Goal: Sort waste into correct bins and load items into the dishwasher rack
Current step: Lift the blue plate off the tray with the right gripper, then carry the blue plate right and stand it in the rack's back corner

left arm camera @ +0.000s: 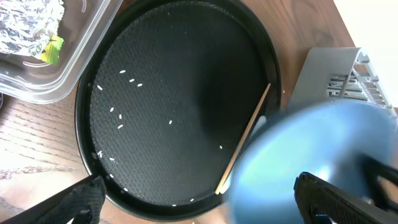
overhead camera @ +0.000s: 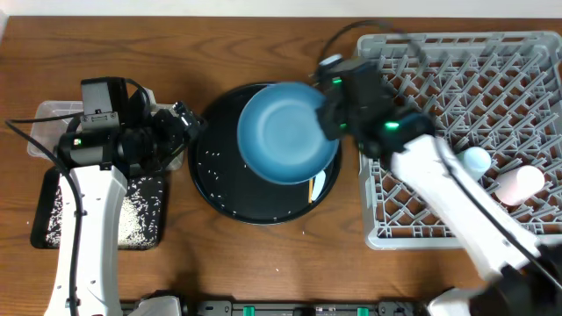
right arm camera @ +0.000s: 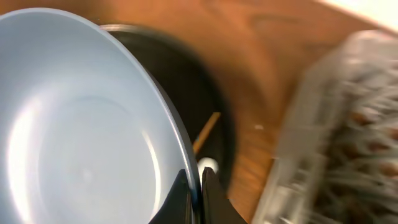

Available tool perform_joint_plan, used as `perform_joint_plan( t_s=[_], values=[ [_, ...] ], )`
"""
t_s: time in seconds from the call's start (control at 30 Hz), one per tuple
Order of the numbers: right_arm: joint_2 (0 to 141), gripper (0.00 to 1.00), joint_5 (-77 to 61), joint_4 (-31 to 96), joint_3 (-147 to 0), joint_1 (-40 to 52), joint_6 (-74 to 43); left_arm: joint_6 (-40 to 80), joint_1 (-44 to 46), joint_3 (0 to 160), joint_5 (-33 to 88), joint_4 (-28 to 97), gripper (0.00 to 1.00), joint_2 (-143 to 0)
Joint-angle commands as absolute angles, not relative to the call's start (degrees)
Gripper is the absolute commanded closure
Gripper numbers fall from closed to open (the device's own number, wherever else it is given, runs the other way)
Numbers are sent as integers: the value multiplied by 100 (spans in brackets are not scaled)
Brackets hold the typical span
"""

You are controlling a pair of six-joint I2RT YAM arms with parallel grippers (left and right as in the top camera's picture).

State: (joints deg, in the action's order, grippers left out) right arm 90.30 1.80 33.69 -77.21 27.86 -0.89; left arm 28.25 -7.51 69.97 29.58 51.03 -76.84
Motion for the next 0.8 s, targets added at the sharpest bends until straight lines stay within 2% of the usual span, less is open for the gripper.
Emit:
perform_joint_plan(
  t_s=[0.0,0.37,0.57,0.77],
  values=[
    [8552,99,464,3592,-7876,2394,-231,2766,-775,7035,2904,5118,2,-7710],
    [7262,99,1492,4095,-7907,220,-316,2766,-775,7035,2904,5118,2,-7710],
    [7290,99,2995,3857,-7907,-919,-268,2766,-775,7035,2904,5118,2,-7710],
    [7712,99,5177,2578,-7907,-1177,1157,2766,-775,7035,2904,5118,2,-7710]
  ],
)
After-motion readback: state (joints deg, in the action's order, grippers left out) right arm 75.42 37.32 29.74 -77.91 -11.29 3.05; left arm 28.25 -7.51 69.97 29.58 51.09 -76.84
